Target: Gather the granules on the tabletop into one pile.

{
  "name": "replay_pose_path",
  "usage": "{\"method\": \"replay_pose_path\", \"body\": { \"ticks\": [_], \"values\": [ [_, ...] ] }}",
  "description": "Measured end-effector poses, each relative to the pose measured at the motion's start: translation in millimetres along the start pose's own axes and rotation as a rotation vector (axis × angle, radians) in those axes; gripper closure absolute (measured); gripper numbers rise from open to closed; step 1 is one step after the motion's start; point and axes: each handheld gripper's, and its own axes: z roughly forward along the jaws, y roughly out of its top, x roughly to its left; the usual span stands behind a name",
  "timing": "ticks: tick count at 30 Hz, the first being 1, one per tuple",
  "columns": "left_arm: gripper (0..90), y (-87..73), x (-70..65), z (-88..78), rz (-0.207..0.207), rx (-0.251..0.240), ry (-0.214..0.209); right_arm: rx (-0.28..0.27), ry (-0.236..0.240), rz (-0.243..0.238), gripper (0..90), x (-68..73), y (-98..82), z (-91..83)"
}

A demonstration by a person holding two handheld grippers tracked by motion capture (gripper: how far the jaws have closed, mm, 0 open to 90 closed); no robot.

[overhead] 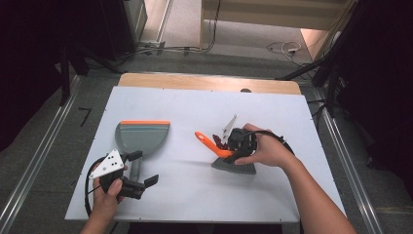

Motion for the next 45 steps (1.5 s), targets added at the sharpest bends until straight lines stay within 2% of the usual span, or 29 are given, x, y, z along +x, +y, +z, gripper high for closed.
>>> {"method": "replay_pose_path", "body": {
  "ticks": [4, 5, 6, 7, 12, 16, 19, 22, 23, 24, 28, 29, 30, 34, 37, 44, 45],
  "values": [
    [0.3, 0.2, -0.5, 0.4, 0.004, 0.002, -0.002, -0.007, 0.006, 0.008, 67.3, -3.0, 1.2, 0.8],
    [0.2, 0.2, -0.6, 0.5, 0.004, 0.003, -0.002, -0.010, -0.012, 0.009, 67.4, -5.3, 2.0, 0.5],
    [0.2, 0.2, -0.7, 0.5, 0.004, 0.005, -0.001, -0.003, -0.005, 0.022, 67.3, -5.2, 2.3, 0.0],
    [0.2, 0.0, -0.5, 0.7, 0.004, 0.003, -0.002, -0.013, -0.021, 0.007, 67.3, -8.1, 2.7, 0.5],
    [0.2, 0.2, -0.5, 0.7, 0.004, 0.006, -0.003, -0.017, -0.009, 0.006, 67.3, -16.0, 4.1, 1.5],
    [0.2, 0.1, -0.3, 0.4, 0.005, 0.005, -0.004, -0.023, -0.021, -0.001, 67.3, -22.4, 5.2, 1.5],
    [0.2, 0.1, -0.1, -0.2, 0.002, 0.001, -0.003, -0.028, -0.020, 0.020, 67.2, -26.7, 6.5, 1.9],
    [0.2, 0.0, 0.1, -0.5, 0.000, 0.001, -0.002, -0.031, -0.020, 0.013, 67.1, -31.6, 7.9, 2.9],
    [0.2, 0.0, 0.1, -0.5, 0.000, 0.001, -0.002, -0.022, -0.008, 0.027, 67.1, -31.3, 8.3, 2.7],
    [0.2, 0.0, 0.2, -0.4, 0.001, 0.001, -0.002, -0.030, -0.018, 0.009, 67.1, -33.9, 8.9, 3.2],
    [0.3, -0.2, 0.2, 0.0, 0.002, 0.004, -0.003, -0.034, -0.025, 0.014, 67.2, -39.4, 10.6, 3.1],
    [0.2, -0.2, 0.3, 0.0, 0.003, 0.004, -0.004, -0.027, -0.014, 0.027, 67.2, -39.9, 10.8, 3.0],
    [0.2, -0.2, 0.3, 0.0, 0.002, 0.003, -0.003, -0.032, -0.025, 0.014, 67.1, -42.7, 11.0, 3.1],
    [0.2, -0.4, 0.7, -0.1, 0.001, 0.002, -0.003, -0.037, -0.013, 0.038, 67.1, -47.0, 11.6, 3.6],
    [0.3, -0.7, 0.9, 0.0, -0.001, 0.002, -0.003, -0.044, -0.020, 0.048, 67.1, -49.8, 11.9, 3.7],
    [0.2, -0.8, 1.0, 0.0, -0.002, 0.003, -0.004, -0.038, -0.021, 0.041, 67.1, -58.4, 15.9, 3.8],
    [0.2, -0.9, 1.1, 0.0, -0.002, 0.003, -0.004, -0.035, -0.013, 0.055, 67.2, -58.4, 16.7, 3.8]
  ]
}}
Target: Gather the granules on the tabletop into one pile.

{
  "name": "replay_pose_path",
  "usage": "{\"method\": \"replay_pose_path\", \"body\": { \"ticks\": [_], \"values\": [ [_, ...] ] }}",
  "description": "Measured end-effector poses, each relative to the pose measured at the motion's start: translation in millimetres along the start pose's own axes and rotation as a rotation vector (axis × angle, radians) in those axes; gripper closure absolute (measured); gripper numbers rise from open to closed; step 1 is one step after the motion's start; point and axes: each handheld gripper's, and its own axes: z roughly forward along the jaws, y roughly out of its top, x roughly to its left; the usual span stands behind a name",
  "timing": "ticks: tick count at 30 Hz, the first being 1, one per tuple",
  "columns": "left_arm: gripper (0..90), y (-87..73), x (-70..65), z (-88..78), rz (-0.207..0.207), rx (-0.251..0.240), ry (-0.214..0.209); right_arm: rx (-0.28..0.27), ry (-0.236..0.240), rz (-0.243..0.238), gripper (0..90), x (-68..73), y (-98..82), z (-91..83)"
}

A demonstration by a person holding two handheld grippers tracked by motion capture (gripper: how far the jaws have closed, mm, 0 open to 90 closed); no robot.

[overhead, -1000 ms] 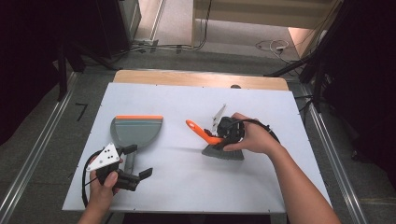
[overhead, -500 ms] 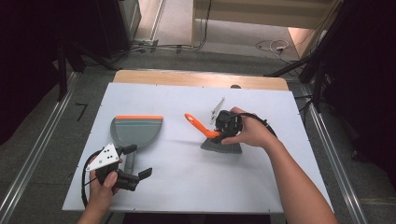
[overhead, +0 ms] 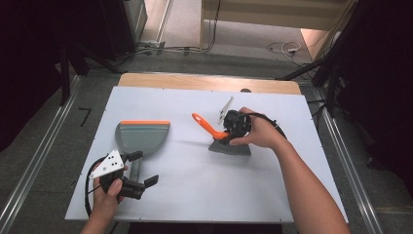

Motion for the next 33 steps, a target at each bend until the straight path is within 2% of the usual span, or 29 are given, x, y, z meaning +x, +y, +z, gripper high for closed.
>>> {"method": "replay_pose_path", "body": {
  "ticks": [1, 5, 8, 13, 14, 16, 18, 22, 24, 28, 33],
  "values": [
    [0.2, 0.0, 0.2, -0.2, 0.000, 0.002, 0.001, -0.005, -0.013, -0.013, 67.1, -2.2, 0.6, 0.2],
    [0.2, -0.2, 0.9, -0.5, -0.001, 0.000, 0.001, -0.007, -0.002, -0.006, 67.2, -7.4, 2.8, 1.4],
    [0.3, -0.4, 1.0, -0.3, -0.003, 0.000, 0.000, -0.005, 0.014, 0.005, 67.2, -10.3, 3.1, 1.7],
    [0.2, -0.2, 0.7, 0.0, 0.000, 0.000, -0.001, -0.008, 0.017, 0.022, 67.2, -15.2, 4.0, 1.8],
    [0.2, -0.2, 0.7, -0.1, 0.001, 0.000, -0.001, -0.015, 0.004, 0.018, 67.1, -17.0, 4.3, 2.2],
    [0.3, -0.3, 0.6, -0.2, -0.002, 0.001, 0.000, -0.012, 0.017, 0.028, 67.1, -18.1, 4.4, 2.3],
    [0.2, -0.3, 0.7, -0.4, -0.001, 0.001, 0.000, -0.014, 0.003, 0.027, 67.2, -20.2, 4.7, 1.9],
    [0.2, -0.3, 0.9, -0.3, 0.000, 0.001, 0.000, -0.009, 0.020, 0.042, 67.2, -21.8, 4.3, 1.9],
    [0.2, -0.4, 0.8, -0.2, -0.001, 0.001, -0.001, -0.020, 0.005, 0.031, 67.2, -24.1, 4.3, 2.1],
    [0.2, -0.5, 0.7, 0.0, -0.001, 0.001, -0.002, -0.018, 0.021, 0.046, 67.1, -26.3, 3.8, 1.9],
    [0.3, -0.6, 0.6, 0.4, 0.000, 0.003, -0.003, -0.017, 0.009, 0.037, 67.1, -29.3, 5.0, 2.2]
  ]
}}
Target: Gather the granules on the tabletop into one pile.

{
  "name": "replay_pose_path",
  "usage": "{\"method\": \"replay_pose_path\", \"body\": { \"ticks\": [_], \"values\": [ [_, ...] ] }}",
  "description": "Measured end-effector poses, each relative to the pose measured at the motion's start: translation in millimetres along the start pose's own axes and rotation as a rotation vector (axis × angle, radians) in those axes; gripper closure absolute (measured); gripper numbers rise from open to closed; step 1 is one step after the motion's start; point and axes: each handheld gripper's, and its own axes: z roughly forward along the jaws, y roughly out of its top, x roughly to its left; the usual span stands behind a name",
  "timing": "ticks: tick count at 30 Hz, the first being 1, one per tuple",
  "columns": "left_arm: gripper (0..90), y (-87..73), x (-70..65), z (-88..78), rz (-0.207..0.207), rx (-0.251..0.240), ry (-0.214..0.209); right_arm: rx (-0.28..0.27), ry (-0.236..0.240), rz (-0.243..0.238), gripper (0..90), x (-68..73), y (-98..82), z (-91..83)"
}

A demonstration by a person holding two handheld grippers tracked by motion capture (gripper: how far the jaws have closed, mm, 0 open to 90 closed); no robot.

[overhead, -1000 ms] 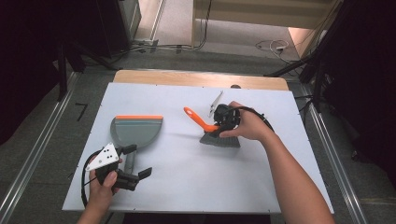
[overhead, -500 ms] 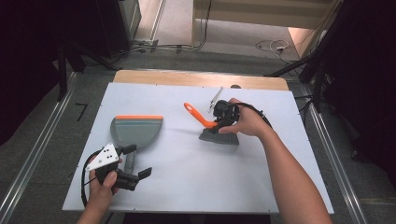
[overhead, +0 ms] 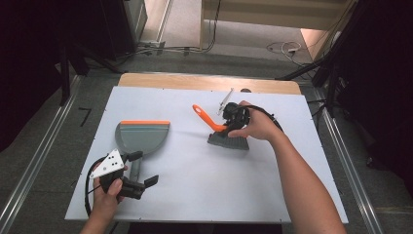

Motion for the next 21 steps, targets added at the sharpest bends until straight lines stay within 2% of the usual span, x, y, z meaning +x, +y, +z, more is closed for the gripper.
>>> {"method": "replay_pose_path", "body": {
  "ticks": [2, 8, 10, 13, 15, 16, 18, 20, 21],
  "values": [
    [0.2, 0.0, 0.1, -0.1, 0.001, 0.001, 0.001, 0.006, 0.002, 0.017, 67.1, 1.2, 1.0, -0.2],
    [0.2, 0.1, 0.2, -0.3, -0.001, -0.001, 0.001, 0.004, -0.002, 0.003, 67.3, 2.9, 2.3, -1.2],
    [0.2, 0.0, 0.4, -0.1, 0.000, -0.001, 0.001, 0.018, 0.000, 0.016, 67.4, 6.6, 3.1, -2.6],
    [0.3, 0.1, 0.4, -0.1, 0.001, -0.001, 0.000, 0.011, -0.011, 0.009, 67.6, 9.8, 3.6, -3.5],
    [0.3, 0.2, 0.4, -0.4, -0.001, -0.001, 0.002, 0.013, 0.008, 0.023, 67.8, 12.3, 3.5, -4.4],
    [0.2, 0.2, 0.4, -0.5, -0.002, -0.002, 0.004, 0.014, 0.002, 0.014, 67.8, 12.5, 3.1, -5.0],
    [0.2, 0.3, 0.4, -0.6, -0.001, -0.002, 0.004, 0.005, 0.005, 0.031, 67.9, 13.8, 2.0, -6.3],
    [0.2, 0.2, 0.3, -0.5, -0.001, -0.003, 0.002, -0.005, -0.005, 0.021, 68.0, 12.7, 1.1, -9.8],
    [0.2, 0.2, 0.3, -0.4, -0.001, -0.003, 0.002, -0.008, 0.008, 0.039, 68.0, 14.1, 0.9, -11.4]
  ]
}}
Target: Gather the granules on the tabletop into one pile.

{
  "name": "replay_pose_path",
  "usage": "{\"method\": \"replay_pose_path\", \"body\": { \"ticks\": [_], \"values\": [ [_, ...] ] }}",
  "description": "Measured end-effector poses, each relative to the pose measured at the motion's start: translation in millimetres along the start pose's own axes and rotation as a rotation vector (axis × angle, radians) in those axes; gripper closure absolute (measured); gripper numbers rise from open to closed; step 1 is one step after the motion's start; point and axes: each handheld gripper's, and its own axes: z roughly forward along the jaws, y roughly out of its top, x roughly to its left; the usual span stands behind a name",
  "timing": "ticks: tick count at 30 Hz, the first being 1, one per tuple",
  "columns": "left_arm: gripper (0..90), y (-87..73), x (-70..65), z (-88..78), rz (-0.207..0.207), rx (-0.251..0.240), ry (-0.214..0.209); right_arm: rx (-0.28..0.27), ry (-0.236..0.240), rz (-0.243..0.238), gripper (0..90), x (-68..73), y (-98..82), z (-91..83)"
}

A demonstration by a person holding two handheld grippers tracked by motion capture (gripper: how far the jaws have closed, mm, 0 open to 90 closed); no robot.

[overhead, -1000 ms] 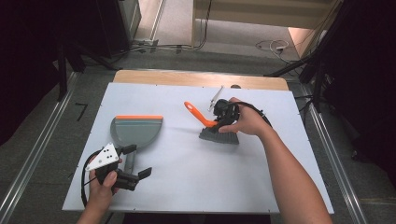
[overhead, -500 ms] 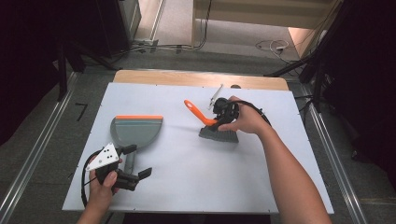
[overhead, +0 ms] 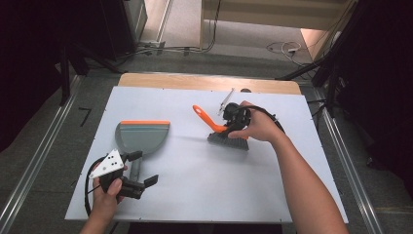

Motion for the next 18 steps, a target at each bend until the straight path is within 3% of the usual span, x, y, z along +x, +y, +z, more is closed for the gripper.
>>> {"method": "replay_pose_path", "body": {
  "ticks": [6, 12, 18],
  "values": [
    [0.3, 0.2, 0.3, -0.4, 0.000, 0.001, 0.002, -0.052, -0.012, 0.000, 68.1, 0.4, -3.1, -17.6],
    [0.3, 0.5, -0.4, -0.2, 0.003, 0.002, 0.000, -0.074, -0.026, 0.047, 68.2, -0.2, -11.4, -34.1],
    [0.3, 0.4, 0.0, 0.3, 0.002, 0.001, 0.000, -0.058, 0.011, 0.078, 68.2, 15.7, -9.6, -31.1]
  ]
}}
